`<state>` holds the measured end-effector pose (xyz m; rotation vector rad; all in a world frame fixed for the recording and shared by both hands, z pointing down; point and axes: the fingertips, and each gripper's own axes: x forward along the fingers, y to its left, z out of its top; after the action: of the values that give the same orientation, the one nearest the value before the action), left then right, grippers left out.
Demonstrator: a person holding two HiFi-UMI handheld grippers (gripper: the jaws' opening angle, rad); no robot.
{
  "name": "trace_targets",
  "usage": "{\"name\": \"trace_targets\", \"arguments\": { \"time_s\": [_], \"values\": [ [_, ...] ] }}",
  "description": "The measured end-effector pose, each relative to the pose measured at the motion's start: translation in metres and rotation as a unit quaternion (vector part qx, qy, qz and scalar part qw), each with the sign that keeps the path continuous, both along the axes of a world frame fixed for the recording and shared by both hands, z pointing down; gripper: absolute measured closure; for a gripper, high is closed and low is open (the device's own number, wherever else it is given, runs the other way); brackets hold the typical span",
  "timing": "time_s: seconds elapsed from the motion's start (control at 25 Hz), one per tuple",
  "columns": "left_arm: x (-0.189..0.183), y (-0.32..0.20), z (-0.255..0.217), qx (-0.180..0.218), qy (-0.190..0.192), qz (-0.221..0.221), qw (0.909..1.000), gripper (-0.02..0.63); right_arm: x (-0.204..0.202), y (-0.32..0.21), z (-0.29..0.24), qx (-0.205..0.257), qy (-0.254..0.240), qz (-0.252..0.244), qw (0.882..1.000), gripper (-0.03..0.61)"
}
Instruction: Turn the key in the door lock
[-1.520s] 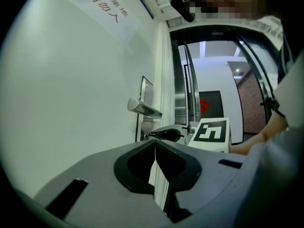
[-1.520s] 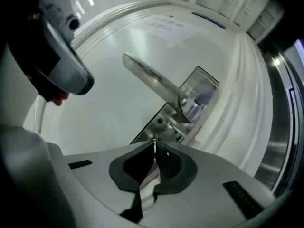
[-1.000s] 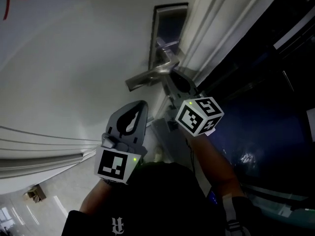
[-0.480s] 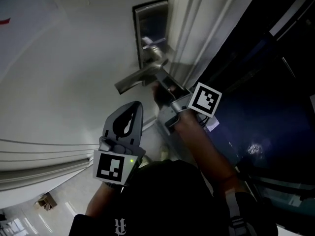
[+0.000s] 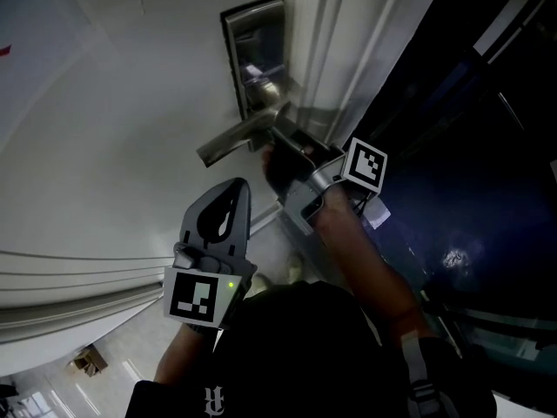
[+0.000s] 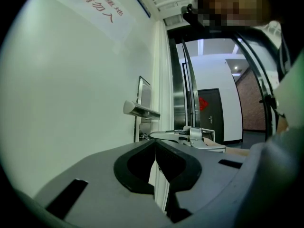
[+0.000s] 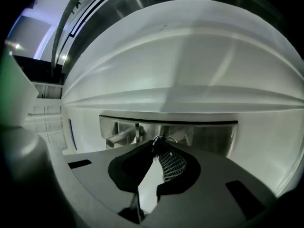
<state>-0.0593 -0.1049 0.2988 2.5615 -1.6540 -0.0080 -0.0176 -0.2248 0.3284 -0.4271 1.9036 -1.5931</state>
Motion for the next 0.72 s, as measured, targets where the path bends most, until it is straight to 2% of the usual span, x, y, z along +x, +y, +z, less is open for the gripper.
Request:
{"name": "trace_targets", "arguments": {
  "time_s": [0.12, 0.28, 0.52, 0.64, 0.72],
  "values": [
    [0.000, 0.000, 0.000, 0.001, 0.000, -0.002, 1.0000, 0.606, 0.000, 0.001, -0.002, 0.013, -0.005, -0.005, 1.000, 0.555],
    [-0.001, 0.000, 0.001, 0.001, 0.003, -0.004, 1.0000, 0.606, 0.002, 0.005, -0.002, 0.039, 0.012, -0.011, 0.999, 0.555],
    [0.001, -0.001, 0.001, 0.004, 0.005, -0.003, 1.0000, 0.606, 0.013, 0.008, 0.001, 0.046, 0.026, -0.004, 0.999, 0.555],
    [0.001, -0.001, 0.002, 0.003, 0.008, -0.002, 1.0000, 0.606, 0.023, 0.010, -0.002, 0.079, 0.074, 0.012, 0.994, 0.554],
    [0.002, -0.001, 0.002, 0.004, 0.009, -0.001, 1.0000, 0.606, 0.030, 0.010, -0.008, 0.124, 0.128, 0.028, 0.984, 0.554]
  ]
}}
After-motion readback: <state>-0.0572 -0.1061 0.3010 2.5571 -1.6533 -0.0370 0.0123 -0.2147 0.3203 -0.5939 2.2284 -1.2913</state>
